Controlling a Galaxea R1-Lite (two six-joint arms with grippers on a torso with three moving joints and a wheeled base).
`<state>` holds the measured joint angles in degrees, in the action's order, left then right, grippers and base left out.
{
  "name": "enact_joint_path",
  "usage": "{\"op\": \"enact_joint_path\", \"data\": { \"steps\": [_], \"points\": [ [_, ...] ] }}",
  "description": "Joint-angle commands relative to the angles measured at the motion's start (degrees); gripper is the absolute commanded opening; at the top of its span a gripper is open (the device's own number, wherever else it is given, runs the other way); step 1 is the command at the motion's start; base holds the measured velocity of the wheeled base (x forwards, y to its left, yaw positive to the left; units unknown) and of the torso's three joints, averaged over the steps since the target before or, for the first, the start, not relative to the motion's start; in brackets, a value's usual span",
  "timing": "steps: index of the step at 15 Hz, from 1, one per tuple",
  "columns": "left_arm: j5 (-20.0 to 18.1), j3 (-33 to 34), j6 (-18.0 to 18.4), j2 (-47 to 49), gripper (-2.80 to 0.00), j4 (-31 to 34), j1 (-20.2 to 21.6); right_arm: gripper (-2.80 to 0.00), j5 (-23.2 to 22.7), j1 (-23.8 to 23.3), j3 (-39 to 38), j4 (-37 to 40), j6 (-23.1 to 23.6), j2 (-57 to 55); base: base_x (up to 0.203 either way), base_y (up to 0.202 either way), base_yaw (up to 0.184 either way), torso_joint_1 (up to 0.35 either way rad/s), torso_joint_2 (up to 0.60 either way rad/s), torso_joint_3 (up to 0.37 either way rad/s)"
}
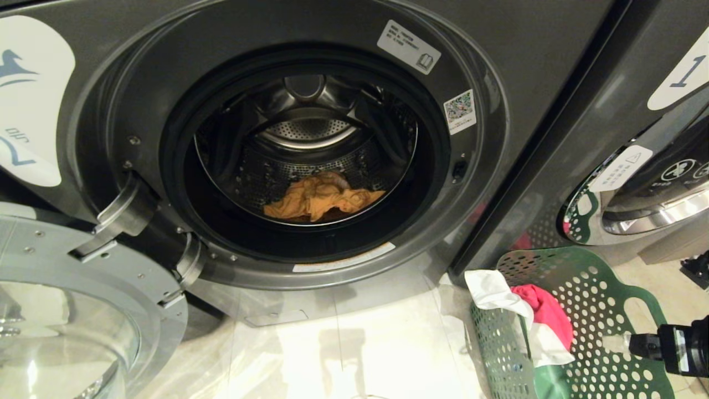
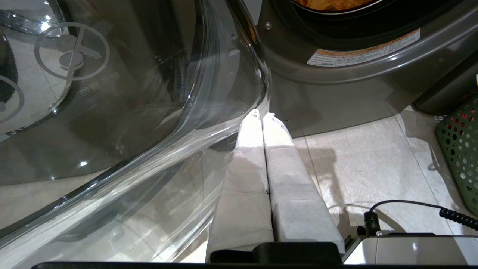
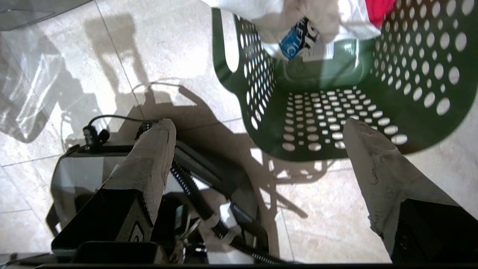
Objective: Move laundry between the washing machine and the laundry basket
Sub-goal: Pick a cloth and place it into the basket
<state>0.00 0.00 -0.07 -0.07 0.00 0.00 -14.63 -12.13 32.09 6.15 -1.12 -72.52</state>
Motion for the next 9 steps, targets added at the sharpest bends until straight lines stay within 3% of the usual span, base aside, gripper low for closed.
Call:
{"op": "enact_joint_path", "data": {
  "steps": [1,6,9],
  "points": [
    [0.00,0.00,-0.01,0.07,-2.80,0.00,0.00,0.00,0.19,0.69,-2.57,-6.72,-0.02,-4.80,0.000,0.000,0.000,0.000,0.00,0.000],
    [0.00,0.00,-0.01,0.07,-2.80,0.00,0.00,0.00,2.25,1.34,-4.73,-33.13,-0.31,-26.17,0.000,0.000,0.000,0.000,0.00,0.000],
    [0.00,0.00,-0.01,0.07,-2.80,0.00,0.00,0.00,1.37,4.30,-0.34,-39.42,-2.01,-33.47,0.000,0.000,0.000,0.000,0.00,0.000]
  ]
}}
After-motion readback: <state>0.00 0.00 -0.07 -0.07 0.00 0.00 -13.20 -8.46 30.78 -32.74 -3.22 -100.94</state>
